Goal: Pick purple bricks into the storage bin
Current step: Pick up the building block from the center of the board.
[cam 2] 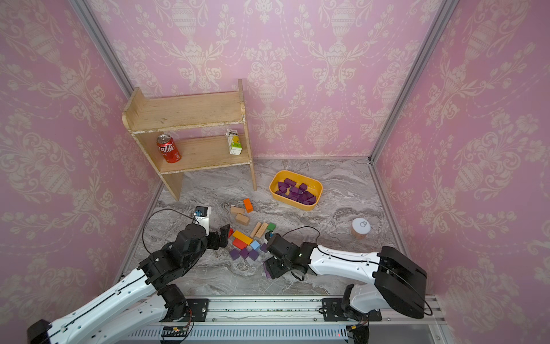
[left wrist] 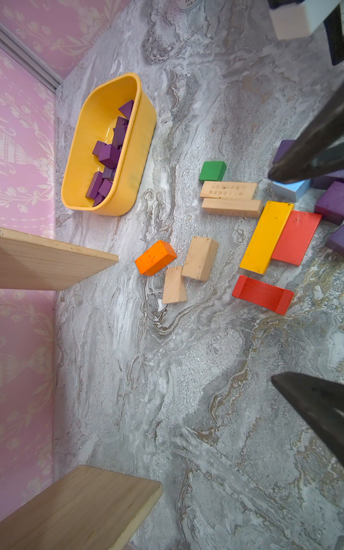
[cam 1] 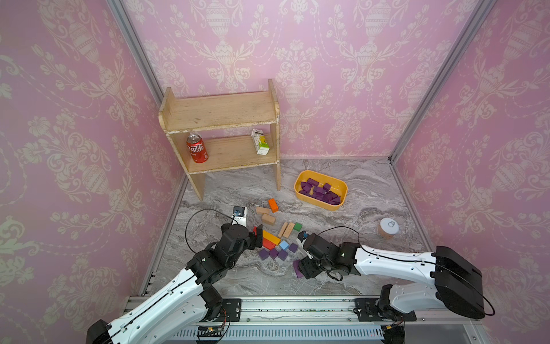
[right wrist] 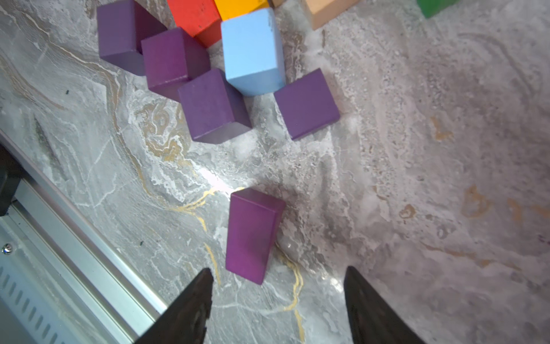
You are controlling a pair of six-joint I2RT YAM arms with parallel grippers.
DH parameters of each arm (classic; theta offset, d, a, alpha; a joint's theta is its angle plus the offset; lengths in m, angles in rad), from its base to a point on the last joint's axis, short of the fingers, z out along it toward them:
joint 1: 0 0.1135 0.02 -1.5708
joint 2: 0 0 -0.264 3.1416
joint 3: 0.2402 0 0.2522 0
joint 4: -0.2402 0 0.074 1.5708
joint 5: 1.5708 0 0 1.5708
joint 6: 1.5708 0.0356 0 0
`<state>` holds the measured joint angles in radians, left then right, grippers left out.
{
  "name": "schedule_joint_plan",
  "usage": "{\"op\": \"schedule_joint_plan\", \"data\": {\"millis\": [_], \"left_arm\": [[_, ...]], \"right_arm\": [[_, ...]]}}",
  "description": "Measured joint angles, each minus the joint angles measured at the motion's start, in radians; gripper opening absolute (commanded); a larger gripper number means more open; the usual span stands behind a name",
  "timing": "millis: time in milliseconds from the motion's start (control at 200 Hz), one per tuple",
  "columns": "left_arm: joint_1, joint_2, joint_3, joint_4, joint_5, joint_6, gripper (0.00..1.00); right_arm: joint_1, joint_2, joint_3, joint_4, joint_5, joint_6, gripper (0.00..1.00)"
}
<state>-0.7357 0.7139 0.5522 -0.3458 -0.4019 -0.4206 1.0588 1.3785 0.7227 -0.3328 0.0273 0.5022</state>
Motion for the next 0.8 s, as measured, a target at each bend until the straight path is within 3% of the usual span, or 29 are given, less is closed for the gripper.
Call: {"op": "schedule_joint_plan", "data": {"millis": [375,520,801], "left_arm": [[0.000,-0.071,-0.016,-0.021,0.000,-0.001,0.99],[0.000,-0.071,-0.022,-0.023,0.000,-0.001,0.99],[0.000,-0.050,-0.028,-0.022,0.000,-0.001,0.99]], "right_arm": [[0.039,0.158,0.113,-0.049,0.016,0.000,0.55],[0.040,0.199,0.136,-0.063,0.025,0.001,0.44],[0.040,0.279,0.186,-0.079,0.045,-0.002,0.37]]}}
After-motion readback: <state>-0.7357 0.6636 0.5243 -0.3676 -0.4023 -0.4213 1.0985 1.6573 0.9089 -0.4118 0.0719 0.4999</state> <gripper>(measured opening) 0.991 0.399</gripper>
